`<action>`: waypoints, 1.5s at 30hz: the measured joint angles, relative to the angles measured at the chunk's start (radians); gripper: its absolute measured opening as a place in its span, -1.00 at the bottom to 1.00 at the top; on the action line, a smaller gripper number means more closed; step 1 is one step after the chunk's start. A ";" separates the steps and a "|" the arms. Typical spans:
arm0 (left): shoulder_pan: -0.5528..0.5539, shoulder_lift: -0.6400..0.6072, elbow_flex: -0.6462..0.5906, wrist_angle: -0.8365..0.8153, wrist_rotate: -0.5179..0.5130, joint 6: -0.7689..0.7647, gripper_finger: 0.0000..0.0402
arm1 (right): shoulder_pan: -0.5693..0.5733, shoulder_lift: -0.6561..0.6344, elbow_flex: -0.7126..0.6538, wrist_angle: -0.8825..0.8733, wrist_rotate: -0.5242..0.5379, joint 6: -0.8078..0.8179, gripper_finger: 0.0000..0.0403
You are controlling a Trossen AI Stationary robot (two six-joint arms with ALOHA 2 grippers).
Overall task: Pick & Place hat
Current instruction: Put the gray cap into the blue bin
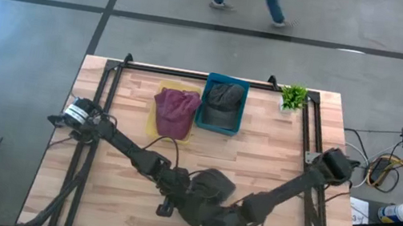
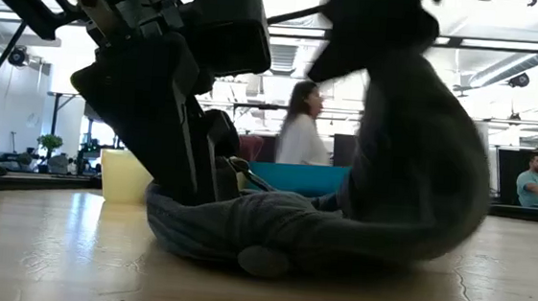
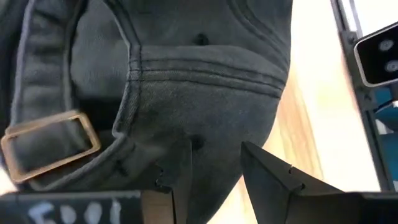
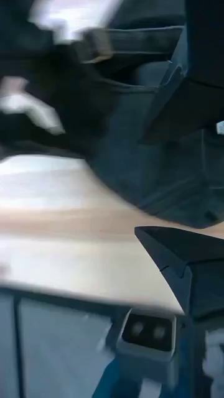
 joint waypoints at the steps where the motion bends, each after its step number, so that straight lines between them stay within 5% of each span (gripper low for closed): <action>1: -0.002 0.000 0.000 -0.009 0.000 0.002 -0.34 | -0.002 0.015 0.013 -0.034 -0.003 0.033 0.10; 11: -0.017 -0.045 -0.002 -0.045 -0.006 0.061 -0.34 | 0.013 0.056 0.083 -0.234 -0.018 0.138 0.10; 18: -0.058 -0.180 -0.011 -0.153 -0.122 0.226 -0.34 | 0.030 0.048 0.143 -0.276 0.008 -0.105 0.10; 26: -0.106 -0.300 -0.165 -0.222 -0.192 0.381 -0.34 | 0.027 0.119 0.161 -0.031 0.002 -0.378 0.10; 35: -0.109 -0.262 -0.332 0.109 -0.200 0.478 -0.34 | 0.025 0.277 0.252 -0.045 0.019 -0.244 0.10; 45: -0.119 -0.131 -0.256 0.273 -0.143 0.494 -0.34 | 0.034 0.373 0.490 -0.451 0.182 0.018 0.10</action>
